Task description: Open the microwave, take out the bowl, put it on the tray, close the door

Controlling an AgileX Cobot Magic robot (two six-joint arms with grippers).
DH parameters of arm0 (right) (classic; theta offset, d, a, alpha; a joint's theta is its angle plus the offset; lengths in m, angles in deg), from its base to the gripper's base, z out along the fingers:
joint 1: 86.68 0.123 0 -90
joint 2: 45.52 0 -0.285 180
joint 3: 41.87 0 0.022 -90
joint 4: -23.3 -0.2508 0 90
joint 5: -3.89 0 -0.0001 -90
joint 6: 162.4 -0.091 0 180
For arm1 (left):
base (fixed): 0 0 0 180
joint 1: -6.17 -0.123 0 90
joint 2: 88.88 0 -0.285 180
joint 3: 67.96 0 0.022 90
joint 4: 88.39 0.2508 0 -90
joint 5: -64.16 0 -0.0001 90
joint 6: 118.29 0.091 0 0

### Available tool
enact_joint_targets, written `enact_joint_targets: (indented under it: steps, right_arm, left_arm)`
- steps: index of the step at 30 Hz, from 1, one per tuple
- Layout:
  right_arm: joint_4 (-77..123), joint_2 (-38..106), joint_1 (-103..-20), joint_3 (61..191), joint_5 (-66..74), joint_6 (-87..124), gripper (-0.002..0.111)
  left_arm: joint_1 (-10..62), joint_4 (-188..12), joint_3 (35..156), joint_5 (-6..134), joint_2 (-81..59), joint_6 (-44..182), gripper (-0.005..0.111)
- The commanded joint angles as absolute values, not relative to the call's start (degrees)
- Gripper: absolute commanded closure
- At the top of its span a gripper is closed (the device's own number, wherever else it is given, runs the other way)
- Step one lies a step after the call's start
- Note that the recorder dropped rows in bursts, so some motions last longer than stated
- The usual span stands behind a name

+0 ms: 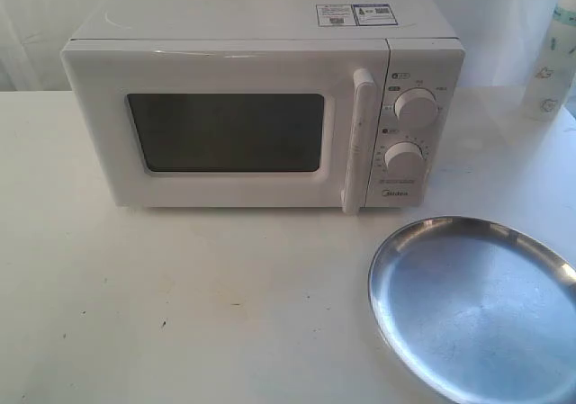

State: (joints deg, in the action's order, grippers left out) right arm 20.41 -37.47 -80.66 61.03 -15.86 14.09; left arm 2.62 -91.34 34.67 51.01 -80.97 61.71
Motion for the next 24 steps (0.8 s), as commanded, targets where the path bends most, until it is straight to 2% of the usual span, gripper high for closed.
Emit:
enact_joint_targets:
  steps: [1, 15, 21, 23, 24]
  right_arm:
    - [20.37, -37.74, -80.39, 60.91, -15.70, 13.90, 0.108]
    - [21.17, -37.74, -80.39, 60.91, -14.58, 15.52, 0.108]
    - [21.74, -37.74, -80.39, 60.91, 6.83, 16.32, 0.108]
    - [21.15, -37.74, -80.39, 60.91, 23.29, 14.27, 0.108]
    - [20.46, -37.74, -80.39, 60.91, 40.54, 1.69, 0.108]
  left_arm:
    - [2.89, -91.41, 34.83, 50.82, -81.09, 61.71, 0.107]
    - [2.89, -91.41, 34.83, 50.82, -81.09, 61.71, 0.107]
    - [2.89, -91.41, 34.83, 50.82, -81.09, 61.71, 0.107]
    - [2.89, -91.41, 34.83, 50.82, -81.09, 61.71, 0.107]
    - [2.89, -91.41, 34.83, 50.82, -81.09, 61.71, 0.107]
